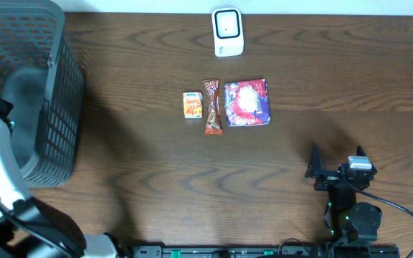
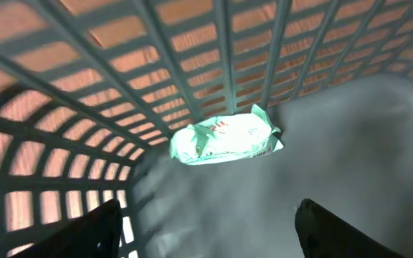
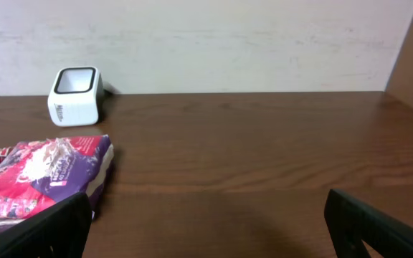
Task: Scan the item barcode
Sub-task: 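Move the left gripper back into the basket toward the green wipes, then grasp the mint-green wet-wipe pack with the left gripper and lift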
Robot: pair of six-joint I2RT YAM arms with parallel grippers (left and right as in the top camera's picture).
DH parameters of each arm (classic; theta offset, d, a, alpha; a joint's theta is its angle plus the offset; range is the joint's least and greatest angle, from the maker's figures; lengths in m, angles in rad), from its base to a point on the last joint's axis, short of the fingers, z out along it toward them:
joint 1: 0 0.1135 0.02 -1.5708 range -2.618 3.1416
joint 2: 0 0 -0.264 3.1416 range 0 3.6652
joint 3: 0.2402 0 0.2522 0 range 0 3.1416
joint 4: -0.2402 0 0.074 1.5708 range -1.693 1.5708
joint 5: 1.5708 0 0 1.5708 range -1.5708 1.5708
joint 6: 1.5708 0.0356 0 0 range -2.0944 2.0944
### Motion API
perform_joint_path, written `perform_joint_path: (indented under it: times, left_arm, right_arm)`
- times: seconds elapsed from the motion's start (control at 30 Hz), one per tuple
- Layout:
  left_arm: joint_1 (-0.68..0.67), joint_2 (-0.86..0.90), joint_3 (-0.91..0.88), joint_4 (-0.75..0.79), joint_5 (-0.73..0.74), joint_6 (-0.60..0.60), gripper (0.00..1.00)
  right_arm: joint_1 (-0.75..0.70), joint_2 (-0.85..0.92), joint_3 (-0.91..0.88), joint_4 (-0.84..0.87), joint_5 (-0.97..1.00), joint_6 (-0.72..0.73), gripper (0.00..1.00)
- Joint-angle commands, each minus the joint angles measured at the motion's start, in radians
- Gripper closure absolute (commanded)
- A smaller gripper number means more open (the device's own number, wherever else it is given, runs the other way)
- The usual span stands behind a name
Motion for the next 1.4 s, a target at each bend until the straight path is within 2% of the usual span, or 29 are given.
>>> perform_joint_path:
  times: [0.0, 0.2, 0.47, 0.73, 1.13, 1.3, 1.37]
  left_arm:
    - [0.005, 0.065, 0.006, 0.017, -0.013, 0.066, 0.23]
    - [0.005, 0.19, 0.006, 0.083, -0.014, 0.325, 0.24]
    - [0.005, 0.274, 0.006, 0.113, -0.013, 0.528, 0.24]
    - [0.007, 0.291, 0.004, 0.166, -0.003, 0.634, 0.23]
    - [0.078, 0.357, 0.001, 0.205, 0.002, 0.633, 0.24]
    - [0.116, 0.379, -0.001, 0.207, 0.181, 0.634, 0.26]
    - [0.124, 0.39, -0.003, 0.207, 0.206, 0.633, 0.32]
  right_arm:
    - [0.008, -0.005, -0.001, -0.004, -0.002, 0.01, 0.01]
    - [0.008, -0.005, -0.001, -0.004, -0.002, 0.01, 0.01]
    - [0.008, -0.005, -0.001, -0.004, -0.002, 0.01, 0.01]
    - [0.008, -0.005, -0.001, -0.004, -0.002, 0.01, 0.01]
    - [0.008, -0.005, -0.001, -0.004, -0.002, 0.01, 0.01]
    - [0.008, -0.005, -0.001, -0.004, -0.002, 0.01, 0.01]
    - [0.008, -0.005, -0.001, -0.004, -0.002, 0.01, 0.01]
